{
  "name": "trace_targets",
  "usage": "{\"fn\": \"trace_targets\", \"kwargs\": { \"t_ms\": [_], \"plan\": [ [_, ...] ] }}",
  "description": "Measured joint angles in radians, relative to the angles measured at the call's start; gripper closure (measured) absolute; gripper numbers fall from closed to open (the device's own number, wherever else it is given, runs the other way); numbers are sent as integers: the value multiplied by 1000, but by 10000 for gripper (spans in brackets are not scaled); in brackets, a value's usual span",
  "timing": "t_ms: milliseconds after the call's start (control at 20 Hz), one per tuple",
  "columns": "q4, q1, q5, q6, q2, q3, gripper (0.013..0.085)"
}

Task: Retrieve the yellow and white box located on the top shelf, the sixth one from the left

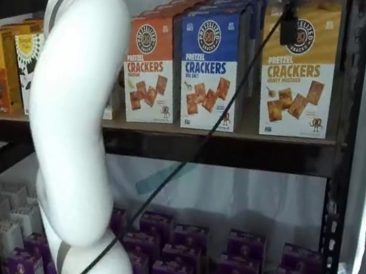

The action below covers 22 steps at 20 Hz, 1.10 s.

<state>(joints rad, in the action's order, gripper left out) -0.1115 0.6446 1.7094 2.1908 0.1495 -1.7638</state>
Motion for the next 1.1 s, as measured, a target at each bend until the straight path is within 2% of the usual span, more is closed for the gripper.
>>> {"fn": "trace_targets", "kwargs": {
  "t_ms": [600, 650, 800, 1100],
  "plan": [
    [-4, 9, 6, 8, 7, 7, 370],
    [-3, 10, 4, 8, 8, 9, 410],
    [2, 8, -16, 10, 20, 26, 410],
    [-1, 11, 16, 9, 15, 6, 410]
  ]
}}
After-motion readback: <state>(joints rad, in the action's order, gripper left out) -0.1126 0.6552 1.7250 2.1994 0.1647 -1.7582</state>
